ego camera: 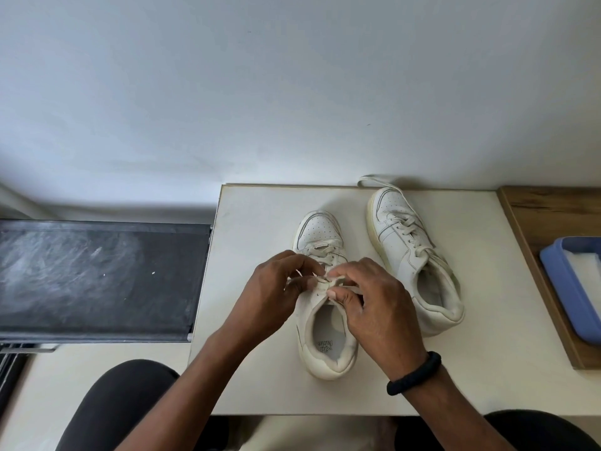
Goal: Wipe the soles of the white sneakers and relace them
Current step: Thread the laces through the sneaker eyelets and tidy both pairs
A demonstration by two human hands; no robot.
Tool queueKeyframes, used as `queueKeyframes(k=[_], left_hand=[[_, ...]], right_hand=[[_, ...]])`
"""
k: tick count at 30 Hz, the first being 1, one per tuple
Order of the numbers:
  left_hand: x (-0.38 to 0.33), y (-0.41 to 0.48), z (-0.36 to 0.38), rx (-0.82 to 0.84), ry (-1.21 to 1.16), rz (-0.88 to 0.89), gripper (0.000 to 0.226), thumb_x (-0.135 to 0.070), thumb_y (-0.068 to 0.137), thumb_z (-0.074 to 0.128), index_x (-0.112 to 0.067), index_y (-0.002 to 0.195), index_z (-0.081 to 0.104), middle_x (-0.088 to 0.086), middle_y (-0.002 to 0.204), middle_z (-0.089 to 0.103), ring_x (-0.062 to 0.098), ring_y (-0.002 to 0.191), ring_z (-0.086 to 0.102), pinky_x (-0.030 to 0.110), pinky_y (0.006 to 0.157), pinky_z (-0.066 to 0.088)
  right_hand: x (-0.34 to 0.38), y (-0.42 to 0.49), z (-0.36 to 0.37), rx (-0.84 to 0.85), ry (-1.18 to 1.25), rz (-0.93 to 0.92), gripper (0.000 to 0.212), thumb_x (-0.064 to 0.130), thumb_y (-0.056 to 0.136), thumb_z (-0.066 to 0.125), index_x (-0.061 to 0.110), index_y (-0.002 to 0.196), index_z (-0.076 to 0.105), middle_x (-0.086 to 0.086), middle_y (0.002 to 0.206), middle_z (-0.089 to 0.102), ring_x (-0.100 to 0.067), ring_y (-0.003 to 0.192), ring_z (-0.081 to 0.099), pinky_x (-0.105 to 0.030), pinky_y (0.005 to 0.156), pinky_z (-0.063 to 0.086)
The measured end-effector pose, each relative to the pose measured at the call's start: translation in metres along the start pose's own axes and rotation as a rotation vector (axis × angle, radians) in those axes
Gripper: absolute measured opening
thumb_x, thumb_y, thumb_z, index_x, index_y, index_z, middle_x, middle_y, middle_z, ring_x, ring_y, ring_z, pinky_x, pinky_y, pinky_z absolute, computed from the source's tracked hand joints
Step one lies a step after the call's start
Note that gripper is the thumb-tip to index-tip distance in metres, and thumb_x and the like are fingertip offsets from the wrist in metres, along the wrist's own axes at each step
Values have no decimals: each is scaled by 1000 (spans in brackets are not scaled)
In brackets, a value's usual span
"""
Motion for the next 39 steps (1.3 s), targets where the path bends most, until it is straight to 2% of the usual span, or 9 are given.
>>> queueKeyframes(k=[7, 12, 16, 21, 24, 26, 30, 34, 39], left_hand=[[-4, -2, -9, -279, 246, 109, 10, -23, 88, 82, -25, 94, 73, -13, 93, 60, 10, 87, 54, 13, 77, 37], [-3, -2, -4, 24, 89, 101, 10, -42, 90, 77, -33, 92, 74, -13, 95, 66, 7, 92, 61, 13, 76, 43], [-1, -2, -3, 70, 126, 131, 10, -32, 92, 77, -36, 101, 73, -14, 107, 65, 6, 103, 59, 17, 82, 45], [-3, -2, -2, -61, 211, 201, 5, -26, 92, 70, -26, 94, 74, -9, 101, 67, 20, 95, 61, 45, 80, 53], [-10, -3, 3, -222, 308, 241, 9, -27, 91, 66, -24, 94, 74, -7, 99, 65, 22, 90, 58, 49, 72, 53], [-14, -6, 5, -296, 353, 242, 5, -21, 90, 71, -22, 94, 74, -3, 98, 63, 23, 89, 55, 45, 72, 53], [-13, -5, -1, -309, 277, 144, 14, -22, 86, 82, -17, 88, 69, -8, 87, 55, 12, 82, 47, 14, 75, 40], [-1, 0, 2, -16, 112, 20, 7, -24, 93, 76, -22, 88, 73, -13, 86, 66, 4, 81, 59, 19, 74, 43], [-2, -1, -1, 80, 37, 30, 6, -20, 93, 76, -26, 91, 76, -12, 92, 71, 8, 89, 65, 10, 72, 44]], right_hand=[[-8, 3, 6, 19, 90, 16, 17, 11, 87, 75, 27, 89, 68, 15, 91, 62, -4, 84, 63, -30, 71, 57], [-9, 3, 9, 9, 61, -14, 14, 13, 89, 73, 25, 89, 64, 14, 90, 58, -5, 79, 59, -31, 66, 55], [-11, 3, 11, 2, 72, -12, 13, 14, 90, 72, 23, 88, 63, 14, 89, 58, -6, 79, 61, -32, 66, 55], [-9, 7, 10, 36, 81, -88, 12, 14, 92, 69, 23, 89, 61, 17, 90, 55, -5, 79, 59, -32, 67, 54], [-8, 9, 8, 66, 60, -115, 13, 12, 91, 69, 24, 90, 63, 18, 92, 56, -6, 82, 61, -32, 69, 55], [-9, 11, 8, 72, 75, -125, 13, 10, 90, 70, 22, 90, 64, 19, 91, 56, -4, 82, 60, -32, 70, 55], [-12, 10, 9, 57, 101, -99, 10, 14, 91, 69, 22, 89, 63, 18, 91, 58, -3, 84, 61, -34, 71, 55], [-14, 8, 11, 37, 108, -75, 10, 17, 91, 70, 22, 89, 62, 16, 92, 59, -4, 84, 61, -34, 70, 55], [-16, 9, 11, 32, 110, -57, 12, 17, 90, 72, 21, 87, 61, 14, 90, 60, -4, 82, 61, -32, 69, 54]])
Point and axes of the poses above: each hand's wrist, its own y-axis towards the middle knuckle, its own z-axis out of the palm, x = y × z, the point moved 5 cm from there along y, towards the middle knuckle
